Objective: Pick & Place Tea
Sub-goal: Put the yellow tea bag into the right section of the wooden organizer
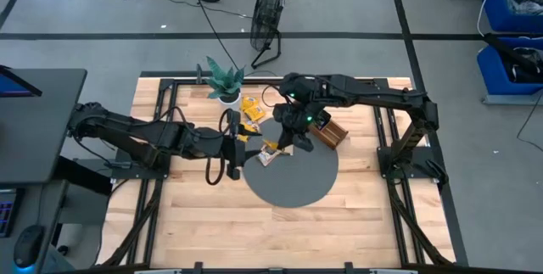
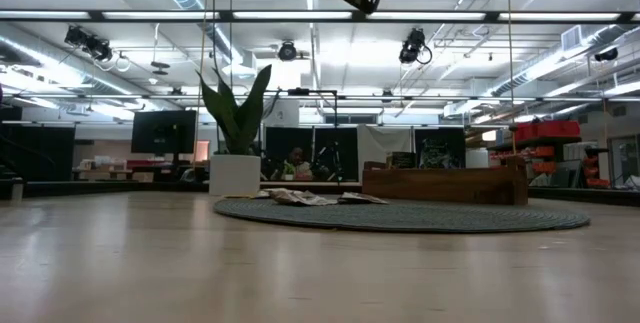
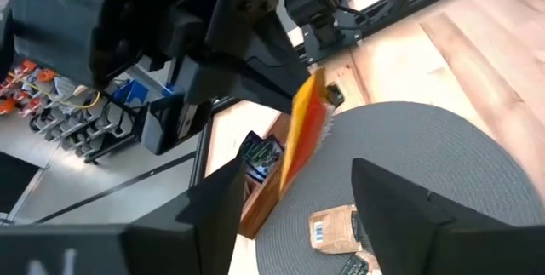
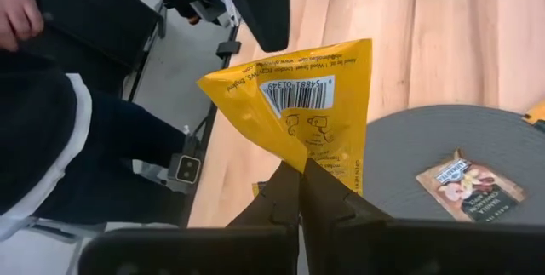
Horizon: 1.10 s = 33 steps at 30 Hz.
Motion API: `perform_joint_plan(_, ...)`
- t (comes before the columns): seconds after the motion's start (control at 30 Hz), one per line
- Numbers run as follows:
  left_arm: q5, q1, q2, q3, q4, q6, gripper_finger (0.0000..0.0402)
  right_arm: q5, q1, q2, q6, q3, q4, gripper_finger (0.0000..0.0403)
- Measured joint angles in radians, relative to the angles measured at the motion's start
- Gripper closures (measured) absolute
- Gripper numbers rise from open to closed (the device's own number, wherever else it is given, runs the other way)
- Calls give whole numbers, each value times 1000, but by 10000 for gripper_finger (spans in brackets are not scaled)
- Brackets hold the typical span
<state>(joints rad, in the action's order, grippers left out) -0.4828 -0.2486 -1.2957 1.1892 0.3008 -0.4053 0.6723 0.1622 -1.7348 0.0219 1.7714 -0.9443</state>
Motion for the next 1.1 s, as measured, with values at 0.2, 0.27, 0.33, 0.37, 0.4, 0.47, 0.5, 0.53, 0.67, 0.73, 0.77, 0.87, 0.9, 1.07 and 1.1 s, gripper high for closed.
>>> perform_joint_plan(0.2,86,25,-29,0,-40,-1,176,2,-4,0,24,0,26,403)
perform_joint_plan(0.27,106,36,-43,0,-64,-2,178,1,-6,0,25,0,30,403)
perform_joint_plan(0.33,111,45,-48,0,-62,-2,180,1,-8,0,25,0,29,403)
perform_joint_plan(0.37,111,50,-48,0,-63,-2,182,1,-9,0,26,0,29,403)
perform_joint_plan(0.4,111,54,-47,0,-67,-2,183,1,-9,0,27,0,29,403)
perform_joint_plan(0.47,111,62,-46,0,-67,-2,189,0,-9,0,32,0,29,403)
perform_joint_plan(0.5,111,66,-47,0,-69,-2,192,0,-9,0,32,0,29,403)
perform_joint_plan(0.53,112,69,-47,0,-72,-2,197,0,-9,0,32,0,30,403)
perform_joint_plan(0.67,122,72,-47,0,-75,-1,225,0,-9,0,32,0,32,403)
perform_joint_plan(0.73,128,72,-47,0,-76,-2,246,0,-9,0,36,0,32,403)
perform_joint_plan(0.77,129,72,-47,0,-76,-3,258,-1,-9,0,41,0,32,403)
perform_joint_plan(0.87,133,72,-47,0,-76,-3,297,-1,-9,0,42,0,34,403)
perform_joint_plan(0.9,133,72,-47,0,-76,-3,311,-1,-9,0,42,0,34,403)
perform_joint_plan(1.07,136,71,-47,0,-74,-2,377,-8,-8,0,44,1,34,403)
perform_joint_plan(1.1,136,71,-47,0,-74,-2,385,-8,-8,0,45,1,33,403)
